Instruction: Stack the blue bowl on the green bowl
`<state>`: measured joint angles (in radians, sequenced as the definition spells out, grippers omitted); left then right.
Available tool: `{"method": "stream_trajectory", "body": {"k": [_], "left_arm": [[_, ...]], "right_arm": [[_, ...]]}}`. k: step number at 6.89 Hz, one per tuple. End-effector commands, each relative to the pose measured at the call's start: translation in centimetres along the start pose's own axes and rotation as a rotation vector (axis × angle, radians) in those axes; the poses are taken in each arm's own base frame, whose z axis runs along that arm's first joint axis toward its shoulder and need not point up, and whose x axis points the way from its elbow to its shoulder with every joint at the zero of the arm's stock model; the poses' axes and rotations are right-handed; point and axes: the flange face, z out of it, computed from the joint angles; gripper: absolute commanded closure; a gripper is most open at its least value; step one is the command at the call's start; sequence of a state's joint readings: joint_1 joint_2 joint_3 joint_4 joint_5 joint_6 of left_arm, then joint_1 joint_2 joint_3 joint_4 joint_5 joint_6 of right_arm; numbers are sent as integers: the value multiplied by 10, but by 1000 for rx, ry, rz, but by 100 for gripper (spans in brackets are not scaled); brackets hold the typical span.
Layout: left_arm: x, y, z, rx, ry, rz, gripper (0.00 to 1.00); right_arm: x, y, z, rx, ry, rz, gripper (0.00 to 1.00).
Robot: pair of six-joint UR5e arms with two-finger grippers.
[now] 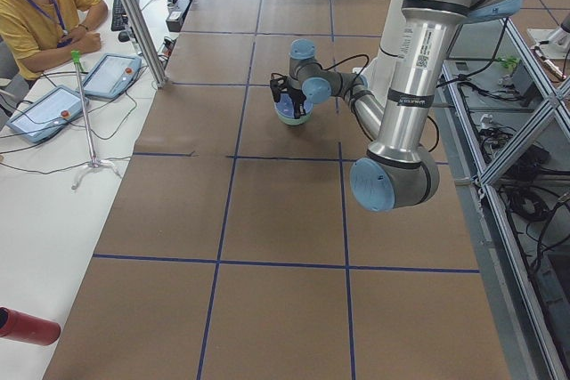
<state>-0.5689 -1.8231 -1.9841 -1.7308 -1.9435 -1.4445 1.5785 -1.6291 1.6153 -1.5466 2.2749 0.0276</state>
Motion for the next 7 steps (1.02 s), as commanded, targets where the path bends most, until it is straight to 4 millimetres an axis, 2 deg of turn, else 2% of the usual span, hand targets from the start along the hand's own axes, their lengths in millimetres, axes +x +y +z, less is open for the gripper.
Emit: {"method": "stream_trajectory", "body": {"k": [1, 2, 3, 4, 5, 6, 7], "left_arm": [[5, 2, -23, 6, 41, 22, 0], [-2, -3, -39, 21, 52, 98, 0], [-29, -31, -53, 11, 43, 213, 0], [-80, -71, -75, 7, 26, 330, 0], [-142, -106, -94, 16, -7, 443, 0], [-199, -127, -105, 2, -60, 514, 0], [-257, -149, -124, 8, -122, 563, 0]], "right_arm": [[0, 0, 0, -1, 0, 1, 0], [0, 0, 0, 0, 0, 0, 0], [0, 0, 0, 0, 0, 0, 0], [0, 0, 0, 0, -2, 0, 0], [0, 0, 0, -1, 0, 1, 0], [0, 0, 0, -1, 0, 1, 0], [0, 0, 0, 0, 0, 0, 0]]}}
